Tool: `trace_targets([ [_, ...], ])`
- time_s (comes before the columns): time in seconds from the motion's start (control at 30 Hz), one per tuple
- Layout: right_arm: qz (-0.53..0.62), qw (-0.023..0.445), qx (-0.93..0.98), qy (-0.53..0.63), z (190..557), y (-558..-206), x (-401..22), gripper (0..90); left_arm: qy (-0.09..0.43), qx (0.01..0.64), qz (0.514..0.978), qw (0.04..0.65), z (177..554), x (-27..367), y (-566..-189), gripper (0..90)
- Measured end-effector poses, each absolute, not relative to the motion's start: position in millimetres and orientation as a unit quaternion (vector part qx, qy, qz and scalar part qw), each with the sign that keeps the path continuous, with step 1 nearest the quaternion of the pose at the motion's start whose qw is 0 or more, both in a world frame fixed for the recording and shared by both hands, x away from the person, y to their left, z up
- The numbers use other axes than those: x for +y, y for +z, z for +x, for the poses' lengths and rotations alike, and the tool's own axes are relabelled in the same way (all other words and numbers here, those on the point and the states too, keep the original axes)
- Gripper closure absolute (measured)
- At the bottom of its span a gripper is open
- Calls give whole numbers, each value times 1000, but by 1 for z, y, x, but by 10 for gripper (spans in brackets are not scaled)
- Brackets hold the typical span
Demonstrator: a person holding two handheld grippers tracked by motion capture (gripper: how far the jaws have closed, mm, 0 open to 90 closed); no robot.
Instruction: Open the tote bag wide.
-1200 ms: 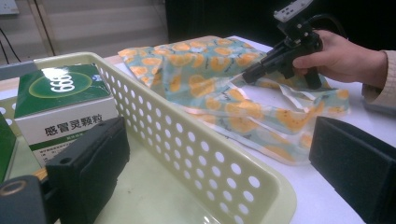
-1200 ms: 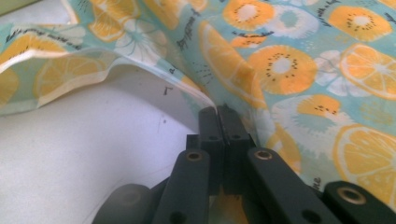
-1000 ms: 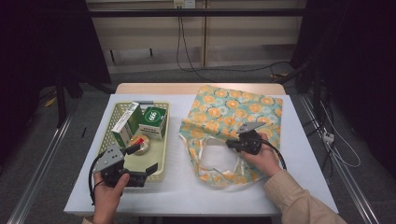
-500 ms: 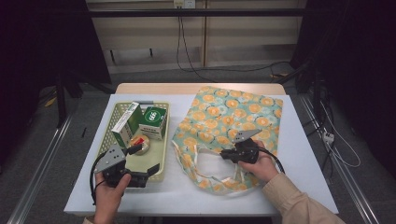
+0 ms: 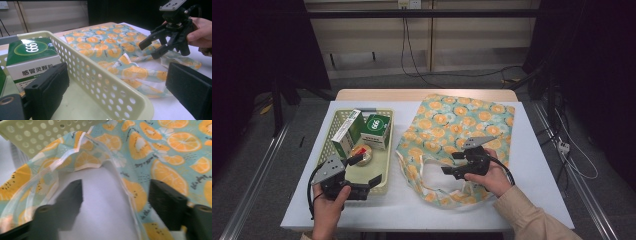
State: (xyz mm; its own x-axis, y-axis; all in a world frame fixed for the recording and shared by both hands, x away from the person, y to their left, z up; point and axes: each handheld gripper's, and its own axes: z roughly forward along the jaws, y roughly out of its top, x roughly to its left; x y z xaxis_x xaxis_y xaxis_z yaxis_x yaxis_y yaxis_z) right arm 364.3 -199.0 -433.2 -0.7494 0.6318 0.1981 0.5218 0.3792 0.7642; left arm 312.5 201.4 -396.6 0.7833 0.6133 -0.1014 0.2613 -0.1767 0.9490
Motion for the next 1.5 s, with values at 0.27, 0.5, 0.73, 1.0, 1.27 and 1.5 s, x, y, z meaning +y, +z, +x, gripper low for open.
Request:
trace_targets([
  [0.27,330,44,829,449,355,-424,-184,194,154,291,750,574,313,202,-396,46],
  [0.5,305,34,839,450,346,-420,-167,215,153,290,750,574,313,202,-396,46],
  [0.73,298,28,838,457,339,-413,-155,248,152,292,750,574,313,202,-397,46],
  [1.0,255,8,858,446,326,-414,-137,315,151,292,750,574,312,202,-397,46],
  [1.27,250,-32,864,436,334,-426,-145,843,151,291,750,575,313,202,-397,45],
  [1.5,262,-19,854,450,344,-419,-161,900,152,291,749,575,312,202,-396,43],
])
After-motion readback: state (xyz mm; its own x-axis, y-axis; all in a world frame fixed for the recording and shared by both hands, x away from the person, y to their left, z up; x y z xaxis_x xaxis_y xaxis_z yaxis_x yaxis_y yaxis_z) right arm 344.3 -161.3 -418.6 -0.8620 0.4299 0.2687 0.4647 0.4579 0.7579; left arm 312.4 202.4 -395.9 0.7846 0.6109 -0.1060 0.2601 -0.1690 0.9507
